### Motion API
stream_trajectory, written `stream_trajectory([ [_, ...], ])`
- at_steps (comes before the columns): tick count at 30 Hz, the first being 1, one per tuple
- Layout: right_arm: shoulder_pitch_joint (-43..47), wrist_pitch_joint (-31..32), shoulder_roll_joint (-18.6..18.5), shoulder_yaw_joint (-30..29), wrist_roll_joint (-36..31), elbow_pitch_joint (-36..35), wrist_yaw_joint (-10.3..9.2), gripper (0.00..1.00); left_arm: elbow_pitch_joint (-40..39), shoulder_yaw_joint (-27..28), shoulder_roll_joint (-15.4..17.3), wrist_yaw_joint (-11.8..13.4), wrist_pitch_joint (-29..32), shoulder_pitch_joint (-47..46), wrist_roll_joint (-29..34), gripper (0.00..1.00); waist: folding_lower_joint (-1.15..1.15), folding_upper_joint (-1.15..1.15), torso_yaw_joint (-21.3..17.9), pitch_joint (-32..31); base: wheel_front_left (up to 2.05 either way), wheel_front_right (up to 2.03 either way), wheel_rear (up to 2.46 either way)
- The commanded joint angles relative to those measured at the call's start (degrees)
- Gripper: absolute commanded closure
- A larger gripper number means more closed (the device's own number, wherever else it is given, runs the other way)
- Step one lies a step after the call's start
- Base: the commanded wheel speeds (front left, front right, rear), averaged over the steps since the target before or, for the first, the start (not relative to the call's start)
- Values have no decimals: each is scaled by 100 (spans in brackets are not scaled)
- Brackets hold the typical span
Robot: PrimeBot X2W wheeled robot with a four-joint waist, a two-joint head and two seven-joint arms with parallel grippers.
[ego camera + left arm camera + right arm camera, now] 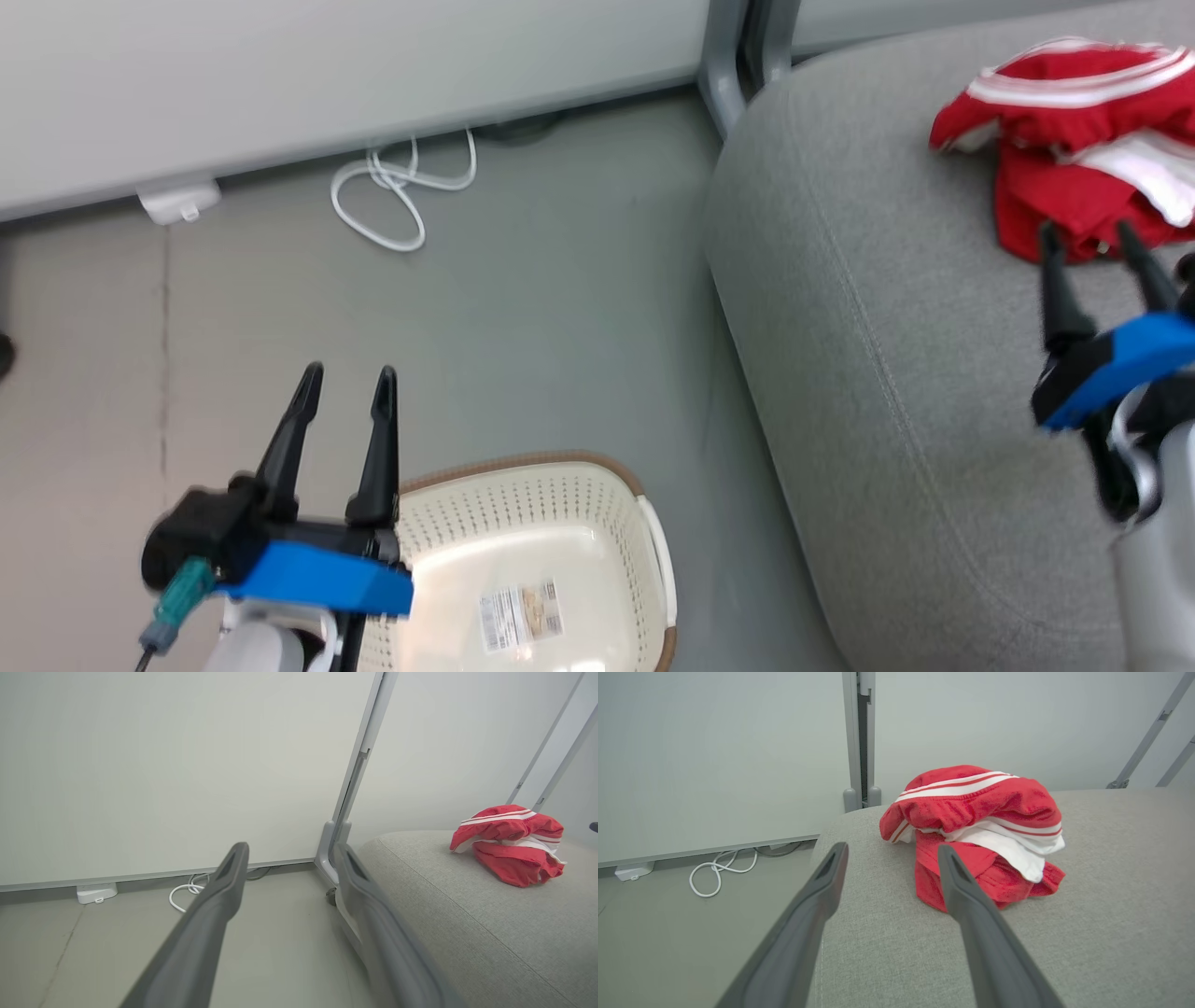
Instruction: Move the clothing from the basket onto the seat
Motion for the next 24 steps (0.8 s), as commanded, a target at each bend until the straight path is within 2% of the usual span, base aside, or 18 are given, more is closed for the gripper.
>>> stream_trajectory([
  [1,273,-51,55,107,91,-182,1,0,58,86,-23,10,-24,107,-20,0,3,0,-165,-289,0,0,0],
  [8,1679,-308,394,384,389,-1444,1,0,390,461,-220,19,-25,574,-36,0,3,0,228,-825,0,0,0],
  [12,2278,-313,612,361,376,-1888,1,0,519,619,-293,-1,-22,736,-7,0,3,0,488,-990,0,0,0],
  [24,3179,-362,936,483,282,-2093,1,0,858,915,-432,-22,-22,1106,10,0,3,0,1058,-1409,0,0,0],
])
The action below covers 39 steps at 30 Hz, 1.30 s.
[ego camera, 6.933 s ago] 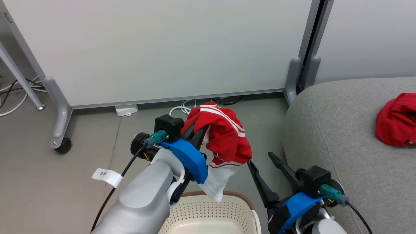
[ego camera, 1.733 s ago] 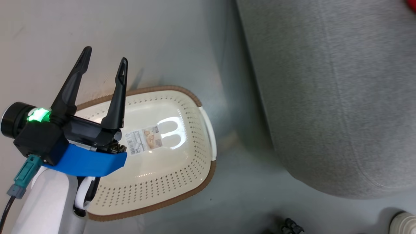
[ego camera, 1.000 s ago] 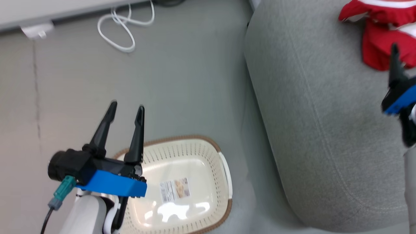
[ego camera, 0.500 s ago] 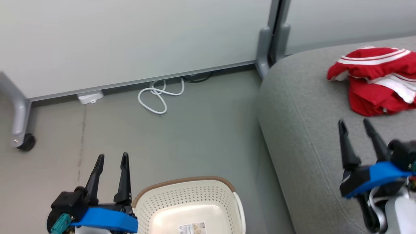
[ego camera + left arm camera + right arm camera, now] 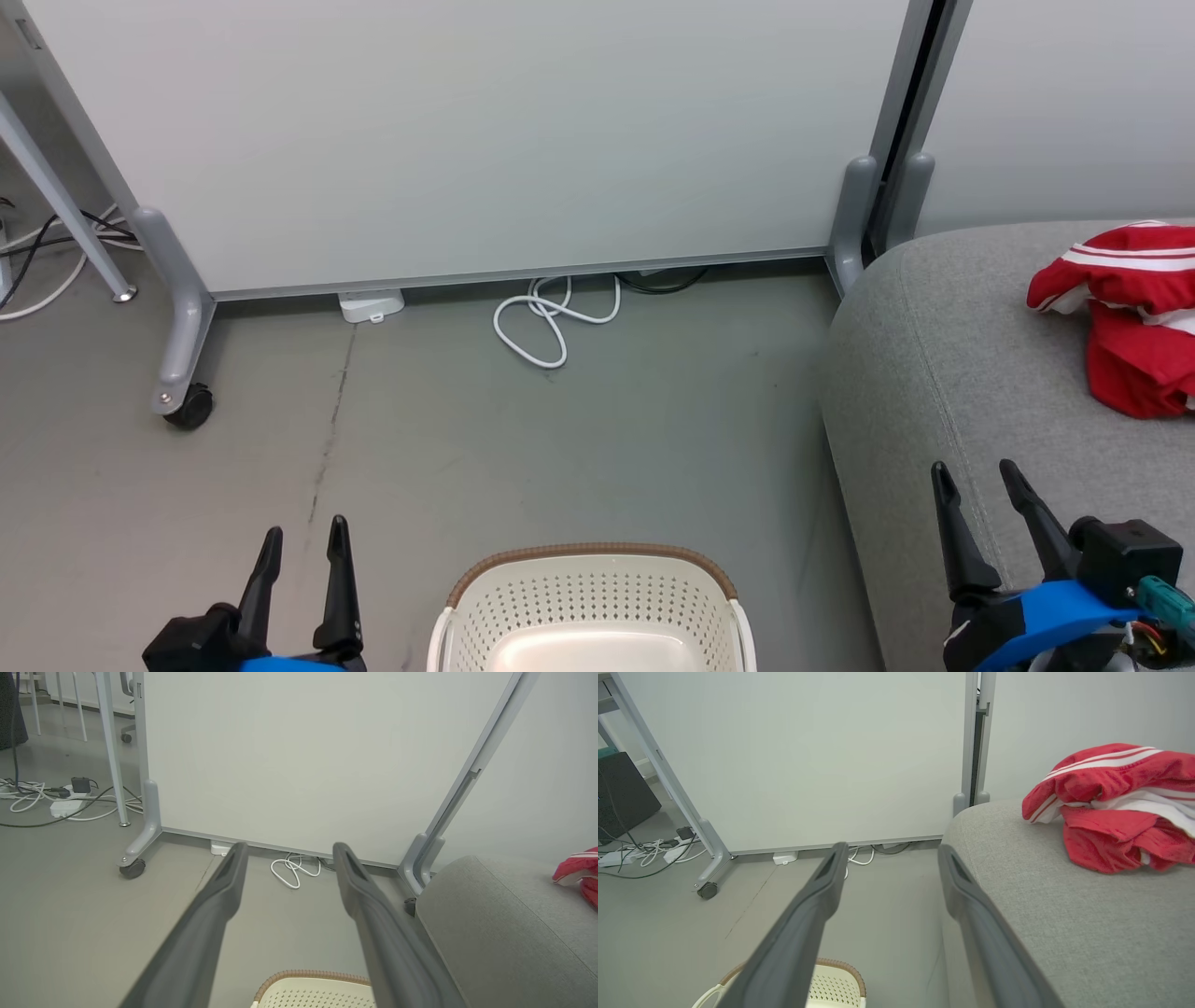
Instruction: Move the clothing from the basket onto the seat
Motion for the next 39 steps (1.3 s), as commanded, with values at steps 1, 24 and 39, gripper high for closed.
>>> stream_trajectory([
  [1,114,-23,24,6,19,-19,1,0,72,13,7,-29,-14,73,-33,0,1,0,29,-37,0,0,0],
  [24,233,5,78,213,180,50,1,0,176,53,-7,-93,-15,-47,18,0,1,0,49,-123,0,0,0],
  [39,164,71,88,212,513,357,0,100,385,62,-86,-54,131,93,-237,100,2,0,44,-90,0,0,0],
])
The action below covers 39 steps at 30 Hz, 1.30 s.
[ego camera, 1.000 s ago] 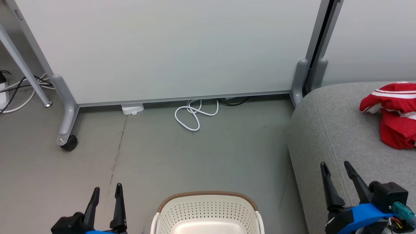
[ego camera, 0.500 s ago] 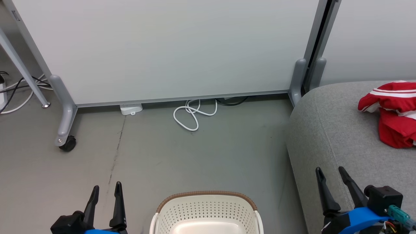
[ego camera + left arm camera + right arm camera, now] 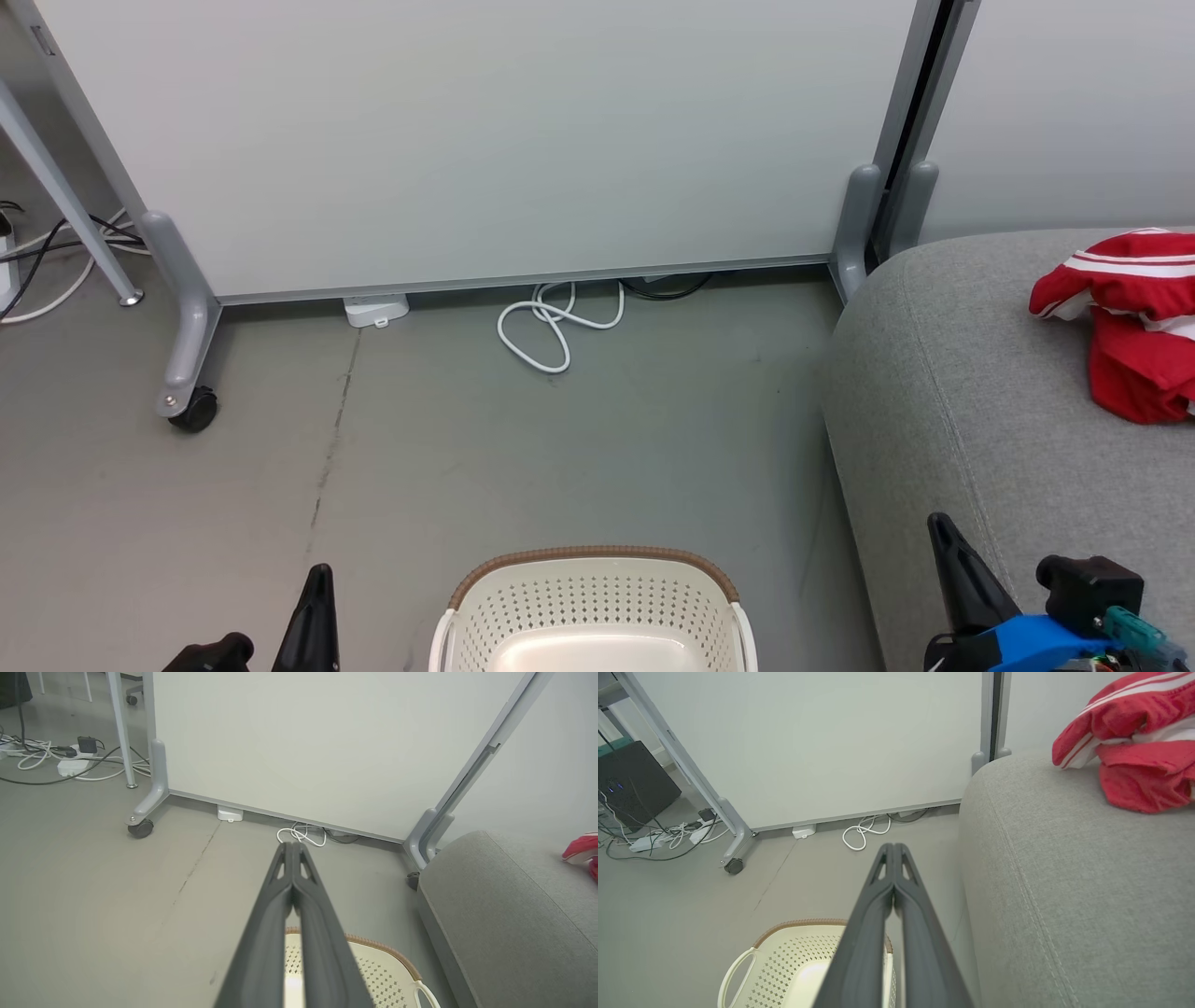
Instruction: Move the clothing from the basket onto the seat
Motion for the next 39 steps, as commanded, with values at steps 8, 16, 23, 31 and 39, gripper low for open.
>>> stream_trajectory([
  [8,-147,112,-16,-68,959,-58,0,100,-171,132,-6,-5,240,-189,-862,100,0,0,-20,5,0,0,0],
  [16,-233,217,-18,-106,1843,-51,0,100,-266,228,-26,-10,468,-297,-1658,100,0,0,-42,12,0,0,0],
  [23,-291,286,-20,-134,2385,-41,0,100,-321,290,-37,-14,608,-365,-2146,100,0,0,-57,16,0,0,0],
  [31,-362,375,-22,-170,3051,-25,0,100,-390,362,-53,-18,783,-446,-2748,100,0,0,-76,21,0,0,0],
  [39,-419,459,-24,-204,3663,-10,0,100,-452,436,-67,-23,947,-522,-3300,100,0,0,-96,27,0,0,0],
])
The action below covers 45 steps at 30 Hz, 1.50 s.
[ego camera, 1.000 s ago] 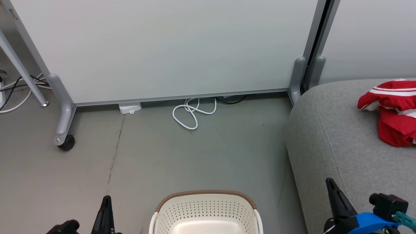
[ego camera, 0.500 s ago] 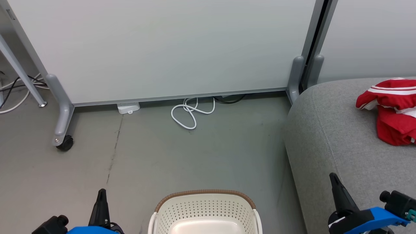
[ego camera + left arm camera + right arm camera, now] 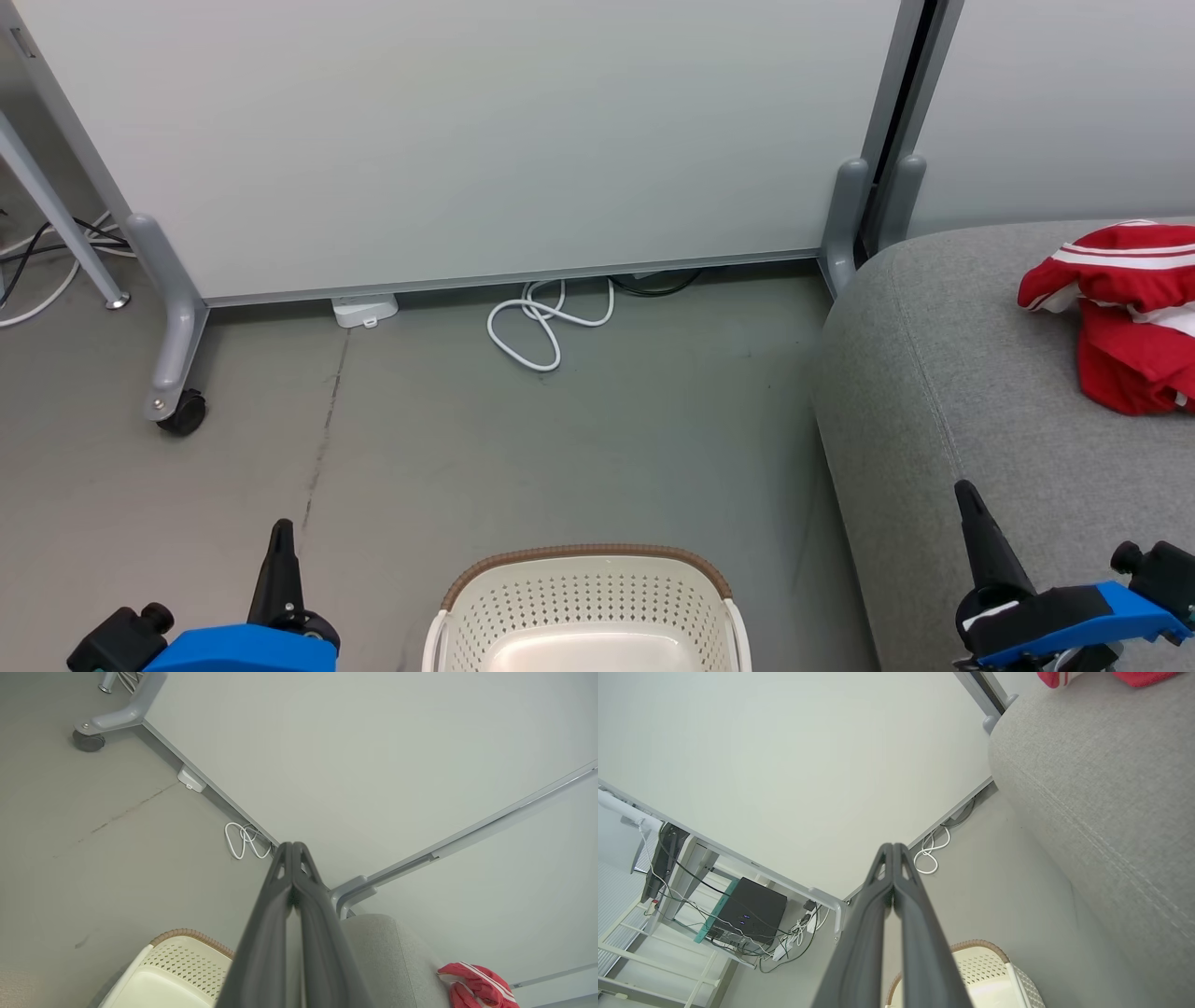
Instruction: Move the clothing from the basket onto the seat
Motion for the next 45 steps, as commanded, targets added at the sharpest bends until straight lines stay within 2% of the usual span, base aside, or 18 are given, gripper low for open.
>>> stream_trajectory([
  [1,-145,33,-26,-21,175,-57,1,100,-98,55,16,-23,45,-176,-162,100,0,0,-3,1,0,0,0],
  [29,-332,276,-32,-123,2012,-6,2,100,-278,271,-27,-39,538,-397,-1811,100,-1,0,-74,21,0,0,0],
  [45,-419,383,-36,-166,2834,19,2,100,-362,357,-49,-48,754,-495,-2556,100,-1,0,-113,33,0,0,0],
])
